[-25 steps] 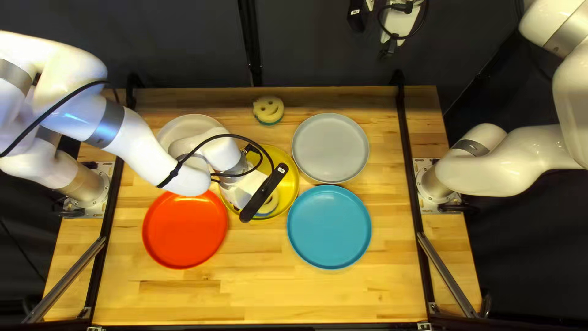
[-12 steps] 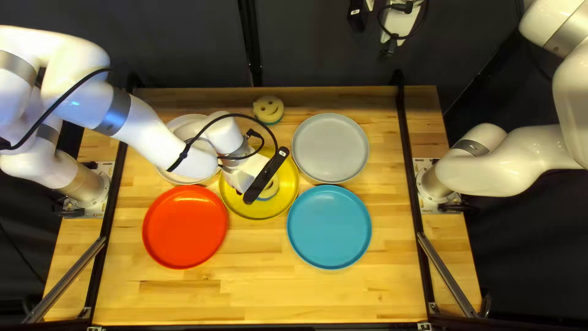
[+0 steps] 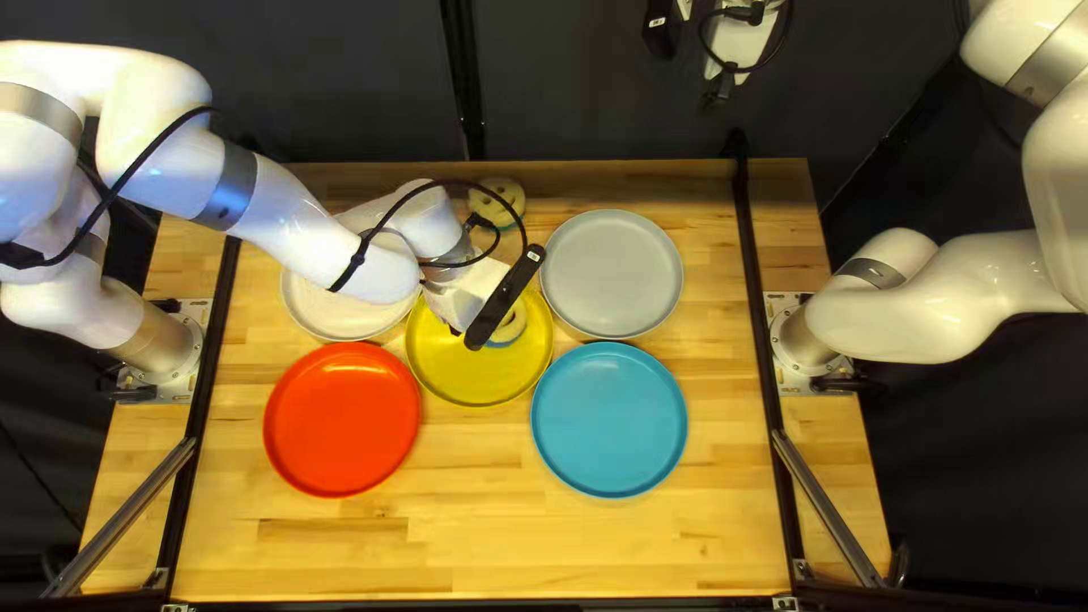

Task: Pick up sponge and scrub the plate

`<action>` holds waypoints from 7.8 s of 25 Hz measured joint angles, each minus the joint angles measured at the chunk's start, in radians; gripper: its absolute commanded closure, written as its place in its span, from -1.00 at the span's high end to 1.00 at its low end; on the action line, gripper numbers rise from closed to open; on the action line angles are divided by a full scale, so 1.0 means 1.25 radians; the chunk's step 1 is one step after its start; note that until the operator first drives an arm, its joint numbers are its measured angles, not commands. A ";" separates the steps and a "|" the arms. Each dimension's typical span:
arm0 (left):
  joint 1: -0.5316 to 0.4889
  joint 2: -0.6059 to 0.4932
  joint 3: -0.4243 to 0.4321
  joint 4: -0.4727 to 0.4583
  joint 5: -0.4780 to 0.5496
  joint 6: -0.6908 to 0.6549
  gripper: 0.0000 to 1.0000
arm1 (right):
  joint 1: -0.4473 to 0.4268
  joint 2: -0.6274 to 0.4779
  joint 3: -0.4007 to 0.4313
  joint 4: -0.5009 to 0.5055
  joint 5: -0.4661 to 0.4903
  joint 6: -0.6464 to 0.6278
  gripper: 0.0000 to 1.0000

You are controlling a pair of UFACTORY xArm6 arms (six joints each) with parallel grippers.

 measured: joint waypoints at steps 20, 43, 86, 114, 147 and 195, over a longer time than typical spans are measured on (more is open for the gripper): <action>-0.054 -0.014 0.016 0.035 -0.007 -0.056 -1.00 | 0.000 0.000 0.000 0.000 0.000 0.000 1.00; -0.003 0.026 -0.052 0.047 0.021 -0.009 -1.00 | 0.000 0.000 0.000 0.000 0.000 0.000 1.00; 0.045 0.007 -0.019 0.014 0.028 0.055 -1.00 | 0.000 0.000 0.000 0.000 0.000 0.000 1.00; -0.168 -0.091 0.077 0.164 -0.052 -0.268 -1.00 | 0.000 0.000 0.000 0.000 0.000 0.000 1.00; -0.353 -0.056 0.025 0.247 -0.087 -0.485 1.00 | 0.000 0.000 0.000 0.000 0.000 0.000 1.00; 0.422 -0.855 0.253 0.347 0.653 -0.151 1.00 | 0.000 0.000 0.000 0.000 0.000 0.000 1.00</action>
